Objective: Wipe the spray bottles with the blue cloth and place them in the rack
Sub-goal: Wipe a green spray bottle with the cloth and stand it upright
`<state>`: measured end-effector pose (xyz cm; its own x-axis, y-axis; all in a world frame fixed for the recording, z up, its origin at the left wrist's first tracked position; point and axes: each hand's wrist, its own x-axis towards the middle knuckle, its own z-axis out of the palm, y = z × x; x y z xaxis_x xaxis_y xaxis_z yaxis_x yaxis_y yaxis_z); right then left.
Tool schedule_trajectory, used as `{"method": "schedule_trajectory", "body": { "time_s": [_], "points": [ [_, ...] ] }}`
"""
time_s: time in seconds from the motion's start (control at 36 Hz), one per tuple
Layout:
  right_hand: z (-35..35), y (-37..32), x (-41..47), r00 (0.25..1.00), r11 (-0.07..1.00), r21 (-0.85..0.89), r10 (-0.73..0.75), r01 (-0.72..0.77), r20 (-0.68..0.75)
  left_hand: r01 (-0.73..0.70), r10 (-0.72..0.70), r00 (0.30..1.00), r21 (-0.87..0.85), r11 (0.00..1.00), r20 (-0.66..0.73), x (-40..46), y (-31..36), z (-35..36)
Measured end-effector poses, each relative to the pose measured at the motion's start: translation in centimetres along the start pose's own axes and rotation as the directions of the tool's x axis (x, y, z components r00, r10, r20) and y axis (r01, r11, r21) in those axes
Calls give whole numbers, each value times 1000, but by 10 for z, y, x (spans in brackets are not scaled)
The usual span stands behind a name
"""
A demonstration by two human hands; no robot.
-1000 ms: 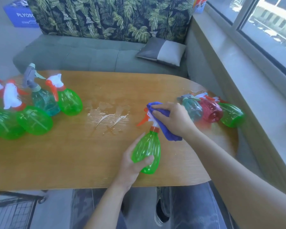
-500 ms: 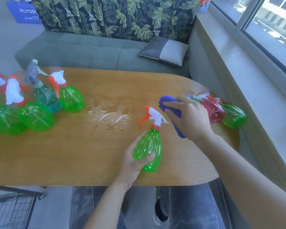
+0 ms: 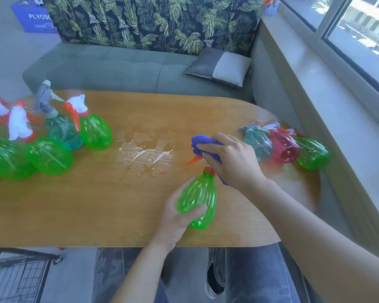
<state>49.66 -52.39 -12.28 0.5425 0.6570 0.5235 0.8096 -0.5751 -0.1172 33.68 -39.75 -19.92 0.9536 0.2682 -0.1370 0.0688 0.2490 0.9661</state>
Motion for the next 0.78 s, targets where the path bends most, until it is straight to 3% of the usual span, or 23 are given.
{"method": "schedule_trajectory", "body": {
  "time_s": [0.11, 0.17, 0.22, 0.28, 0.33, 0.39, 0.44, 0.58, 0.67, 0.78],
  "points": [
    [0, 8, -5, 964, 964, 63, 261, -258, -44, -11, 10, 1000, -17, 1000, -9, 1, -2, 0],
    [-4, 7, -15, 905, 884, 232, 424, -406, -32, -19, 18, 999, -37, 999, -35, 0, -3, 0],
    [-5, -2, -32, 802, 664, 557, 597, -499, 8, -29, 26, 998, -60, 998, -61, 0, -4, 1],
    [-1, -19, -51, 661, 310, 790, 734, -529, 155, -42, 38, 994, -41, 998, -103, 2, -5, 1],
    [6, -35, -70, 531, 0, 817, 760, -577, 375, -54, 49, 990, -30, 998, -132, 3, -7, 0],
    [14, -46, -89, 444, -158, 778, 744, -608, 499, -51, 46, 989, -30, 998, -144, 2, -7, 0],
    [19, -56, -104, 424, -191, 772, 743, -606, 517, -51, 46, 988, -29, 998, -151, -1, -8, 0],
    [28, -64, -113, 558, -84, 832, 705, -548, 438, -37, 21, 987, -95, 995, -162, 0, -8, -3],
    [30, -62, -114, 588, -63, 842, 688, -536, 426, -21, 0, 986, -126, 992, -165, 1, -6, -2],
    [31, -59, -118, 615, -38, 859, 682, -511, 396, -20, 18, 993, -16, 1000, -119, -1, -6, 1]
  ]
}}
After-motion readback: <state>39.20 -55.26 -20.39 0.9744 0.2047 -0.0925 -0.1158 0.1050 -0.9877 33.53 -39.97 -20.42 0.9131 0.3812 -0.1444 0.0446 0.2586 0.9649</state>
